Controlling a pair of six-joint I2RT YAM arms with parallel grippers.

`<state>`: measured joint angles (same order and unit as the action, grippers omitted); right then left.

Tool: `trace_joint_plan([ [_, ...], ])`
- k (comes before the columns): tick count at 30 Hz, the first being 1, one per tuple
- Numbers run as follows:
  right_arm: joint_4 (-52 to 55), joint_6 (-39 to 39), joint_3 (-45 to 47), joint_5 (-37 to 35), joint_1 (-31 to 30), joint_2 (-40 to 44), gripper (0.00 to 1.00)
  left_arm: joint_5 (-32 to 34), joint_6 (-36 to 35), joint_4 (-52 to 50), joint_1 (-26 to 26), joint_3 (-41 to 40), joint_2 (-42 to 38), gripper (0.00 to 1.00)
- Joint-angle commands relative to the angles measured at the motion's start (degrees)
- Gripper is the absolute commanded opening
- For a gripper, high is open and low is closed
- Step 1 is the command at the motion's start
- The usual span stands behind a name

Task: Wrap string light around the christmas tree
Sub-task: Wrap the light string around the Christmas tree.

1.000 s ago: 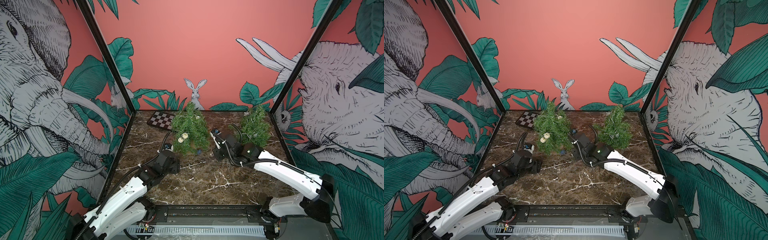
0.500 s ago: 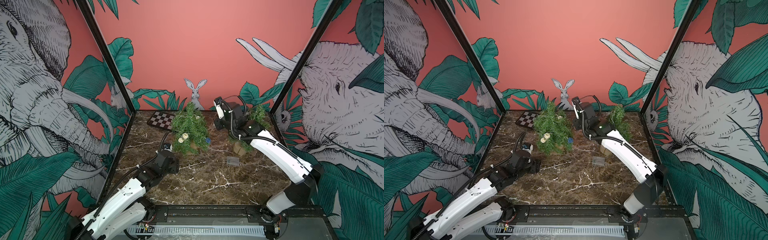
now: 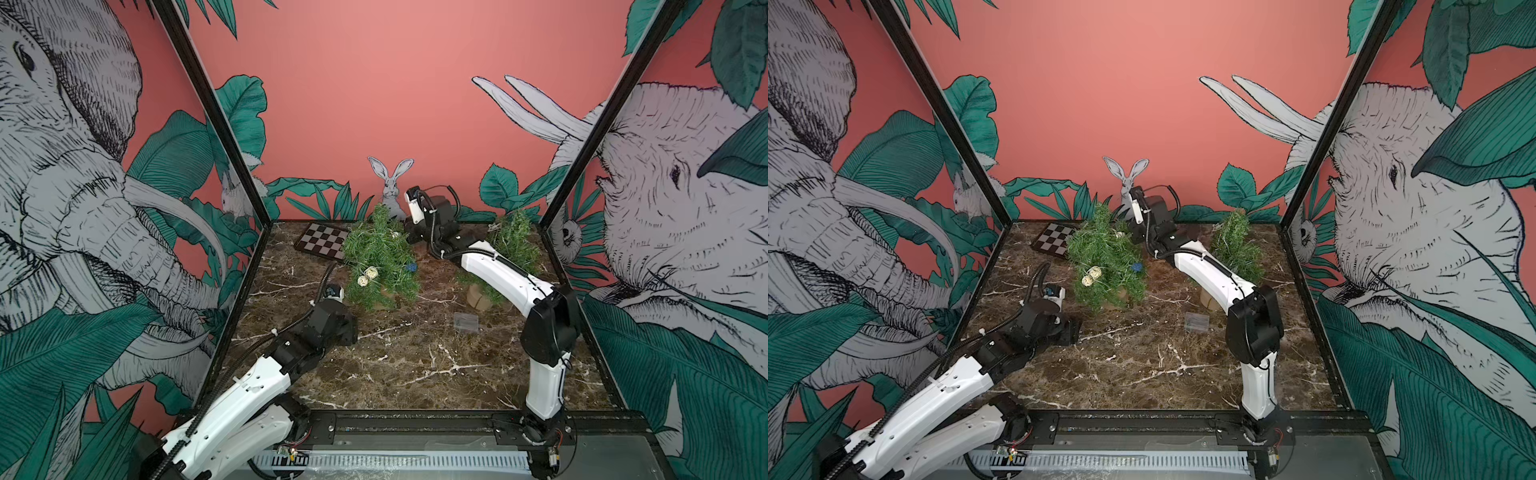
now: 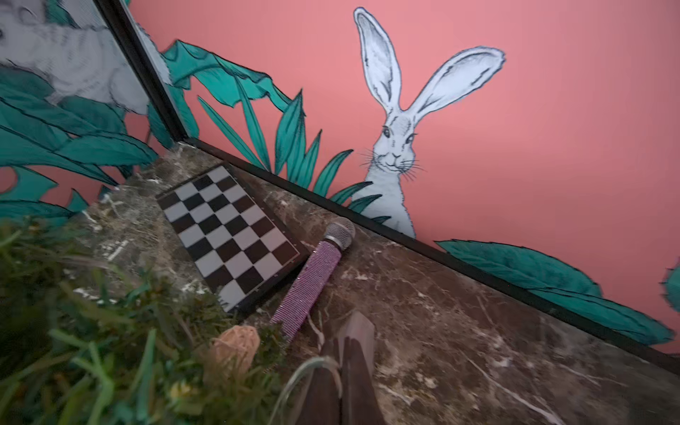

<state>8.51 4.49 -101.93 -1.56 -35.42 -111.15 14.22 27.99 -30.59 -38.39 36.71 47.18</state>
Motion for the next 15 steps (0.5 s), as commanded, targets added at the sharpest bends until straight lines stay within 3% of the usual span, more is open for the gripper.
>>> trace_joint_plan([
  [1, -9.5, 4.8, 1.9, 7.1, 0.1, 0.8, 0.0, 0.9, 0.1, -0.7, 0.5, 0.3, -0.9, 0.71],
  [15, -19.0, 12.7, 11.2, 18.9, 2.7, -2.5, 0.0, 0.8, 0.1, -0.9, 0.6, 0.7, -1.4, 0.71],
])
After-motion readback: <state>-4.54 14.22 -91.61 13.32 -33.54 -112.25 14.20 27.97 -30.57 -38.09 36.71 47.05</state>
